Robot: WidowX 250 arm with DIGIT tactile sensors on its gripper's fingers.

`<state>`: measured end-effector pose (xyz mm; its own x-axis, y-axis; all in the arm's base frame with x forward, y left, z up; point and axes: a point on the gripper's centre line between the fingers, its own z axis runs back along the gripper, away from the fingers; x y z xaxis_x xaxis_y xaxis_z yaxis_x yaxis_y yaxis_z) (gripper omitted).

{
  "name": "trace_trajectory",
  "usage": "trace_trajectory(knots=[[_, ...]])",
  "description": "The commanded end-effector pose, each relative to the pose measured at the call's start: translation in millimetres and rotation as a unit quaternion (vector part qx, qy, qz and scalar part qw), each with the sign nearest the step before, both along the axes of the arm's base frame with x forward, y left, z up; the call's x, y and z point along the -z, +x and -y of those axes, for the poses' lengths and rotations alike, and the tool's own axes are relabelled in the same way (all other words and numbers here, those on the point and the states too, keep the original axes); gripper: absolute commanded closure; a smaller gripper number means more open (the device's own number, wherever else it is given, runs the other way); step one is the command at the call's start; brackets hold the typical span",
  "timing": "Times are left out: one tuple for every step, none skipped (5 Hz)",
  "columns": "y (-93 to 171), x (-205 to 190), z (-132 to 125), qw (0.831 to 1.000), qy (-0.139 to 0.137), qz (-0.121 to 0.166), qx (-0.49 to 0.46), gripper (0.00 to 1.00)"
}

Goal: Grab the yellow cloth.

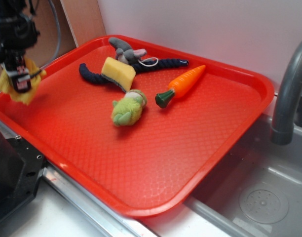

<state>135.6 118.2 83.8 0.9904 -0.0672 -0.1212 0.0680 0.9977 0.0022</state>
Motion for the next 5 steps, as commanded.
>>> trace_trajectory(knots=[[11.8,-103.4,28.2,0.971,0.002,0.089,-0.221,1.0],[25.6,-109.8,57.7,0.958,-0.027,0.118,-0.26,1.0],[39.1,-117.1,78.0,0.964,-0.033,0.134,-0.227,1.0],[46.9,-120.1,91.1,0.969,-0.031,0.15,-0.195,1.0],[46.9,-114.3,89.3,0.974,-0.029,0.14,-0.177,1.0]])
